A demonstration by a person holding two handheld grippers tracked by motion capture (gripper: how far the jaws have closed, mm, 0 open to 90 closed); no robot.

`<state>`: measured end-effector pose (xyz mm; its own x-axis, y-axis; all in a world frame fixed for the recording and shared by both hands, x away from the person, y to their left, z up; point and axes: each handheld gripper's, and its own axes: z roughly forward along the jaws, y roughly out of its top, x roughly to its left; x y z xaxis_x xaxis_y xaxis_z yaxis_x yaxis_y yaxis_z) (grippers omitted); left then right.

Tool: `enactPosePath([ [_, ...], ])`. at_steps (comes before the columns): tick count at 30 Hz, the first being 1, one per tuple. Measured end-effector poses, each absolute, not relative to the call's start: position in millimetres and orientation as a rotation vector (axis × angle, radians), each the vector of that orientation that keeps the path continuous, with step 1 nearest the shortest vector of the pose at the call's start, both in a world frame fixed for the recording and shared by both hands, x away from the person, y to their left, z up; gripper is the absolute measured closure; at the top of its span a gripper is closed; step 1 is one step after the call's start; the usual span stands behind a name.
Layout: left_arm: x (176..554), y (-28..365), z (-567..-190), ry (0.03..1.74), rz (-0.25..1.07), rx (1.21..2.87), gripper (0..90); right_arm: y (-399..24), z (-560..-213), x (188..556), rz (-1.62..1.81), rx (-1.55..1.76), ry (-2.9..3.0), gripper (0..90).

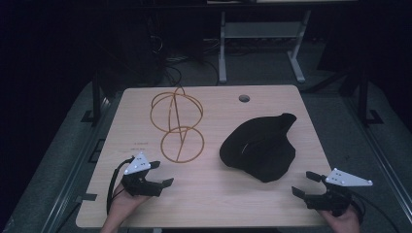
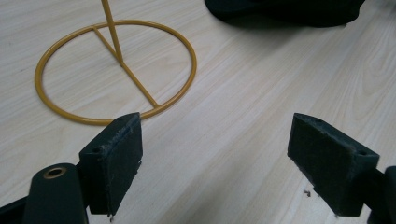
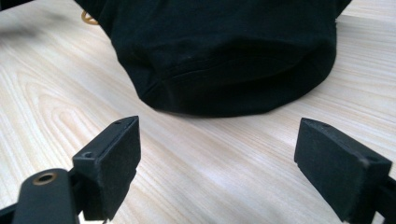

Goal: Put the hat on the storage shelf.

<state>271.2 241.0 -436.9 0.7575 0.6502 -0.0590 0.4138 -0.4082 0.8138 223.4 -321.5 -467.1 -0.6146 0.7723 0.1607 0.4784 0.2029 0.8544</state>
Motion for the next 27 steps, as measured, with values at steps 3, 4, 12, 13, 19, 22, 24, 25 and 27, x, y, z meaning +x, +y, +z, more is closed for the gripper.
enactPosePath([
  [3, 273, 241, -437, 0.799, 0.335, 2.059, 17.4, -323, -467, 223, 1.383, 1.181, 2.178, 14.0],
  [4, 273, 241, -437, 0.804, 0.332, 2.055, 17.4, -323, -467, 222, 1.379, 1.181, 2.173, 14.0],
  [12, 267, 237, -431, 0.768, 0.338, 2.035, 17.3, -324, -464, 219, 1.379, 1.176, 2.168, 14.0],
  [13, 267, 237, -431, 0.768, 0.338, 2.035, 17.3, -324, -464, 219, 1.379, 1.176, 2.168, 14.0],
  [19, 263, 227, -425, 0.734, 0.292, 1.991, 17.3, -321, -462, 218, 1.388, 1.165, 2.17, 14.1],
  [22, 262, 214, -422, 0.695, 0.277, 2.008, 17.4, -319, -461, 217, 1.393, 1.155, 2.158, 14.0],
  [24, 262, 210, -421, 0.679, 0.274, 2.011, 17.4, -319, -461, 217, 1.394, 1.157, 2.158, 14.0],
  [25, 262, 207, -420, 0.672, 0.271, 2.013, 17.4, -319, -460, 217, 1.397, 1.158, 2.155, 14.0],
  [27, 263, 196, -417, 0.644, 0.253, 2.018, 17.5, -320, -461, 217, 1.405, 1.167, 2.145, 14.0],
])
